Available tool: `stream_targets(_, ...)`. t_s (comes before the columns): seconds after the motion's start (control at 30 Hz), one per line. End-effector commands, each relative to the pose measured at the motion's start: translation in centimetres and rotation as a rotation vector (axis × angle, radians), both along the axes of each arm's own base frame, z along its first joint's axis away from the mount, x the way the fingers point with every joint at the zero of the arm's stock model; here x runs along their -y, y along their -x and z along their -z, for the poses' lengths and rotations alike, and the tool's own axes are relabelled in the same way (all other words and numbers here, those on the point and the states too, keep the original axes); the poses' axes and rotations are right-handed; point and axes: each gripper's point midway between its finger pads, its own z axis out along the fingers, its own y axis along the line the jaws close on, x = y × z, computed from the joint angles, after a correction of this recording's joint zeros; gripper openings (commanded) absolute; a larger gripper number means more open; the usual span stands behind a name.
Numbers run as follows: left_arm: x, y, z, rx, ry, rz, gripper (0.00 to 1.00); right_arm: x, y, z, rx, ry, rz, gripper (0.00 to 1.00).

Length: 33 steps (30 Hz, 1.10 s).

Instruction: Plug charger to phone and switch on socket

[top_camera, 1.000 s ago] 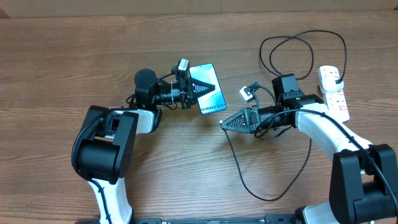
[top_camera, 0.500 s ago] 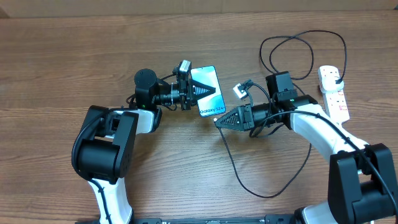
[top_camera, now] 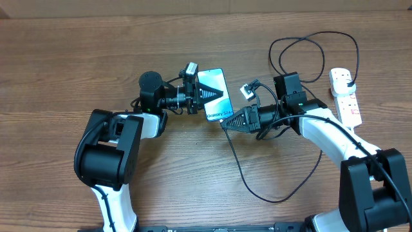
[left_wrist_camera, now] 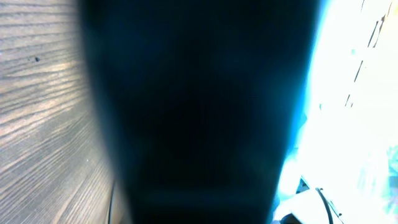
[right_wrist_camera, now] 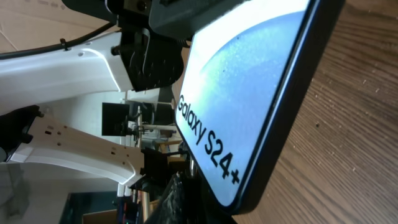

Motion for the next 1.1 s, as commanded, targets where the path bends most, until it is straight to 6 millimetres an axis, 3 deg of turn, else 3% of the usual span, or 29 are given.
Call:
stream_targets(0.0, 0.0, -0.1, -0.8, 0.050, 0.007, 0.017, 0.04, -0.1, 0.1, -0.7, 0.015, -0.004, 0.004, 0.04)
stream_targets(0.87, 0.7, 1.1, -1.0, 0.100, 0.012, 0.077, 0.04, -0.2, -0.3, -0.7, 0.022, 0.001, 0.015, 0.04)
stream_targets(1.07, 0.7, 2.0, -1.8, 0.197, 0.027, 0.125, 0.04, -0.2, -0.4, -0.7, 0.021, 0.001, 0.016, 0.04)
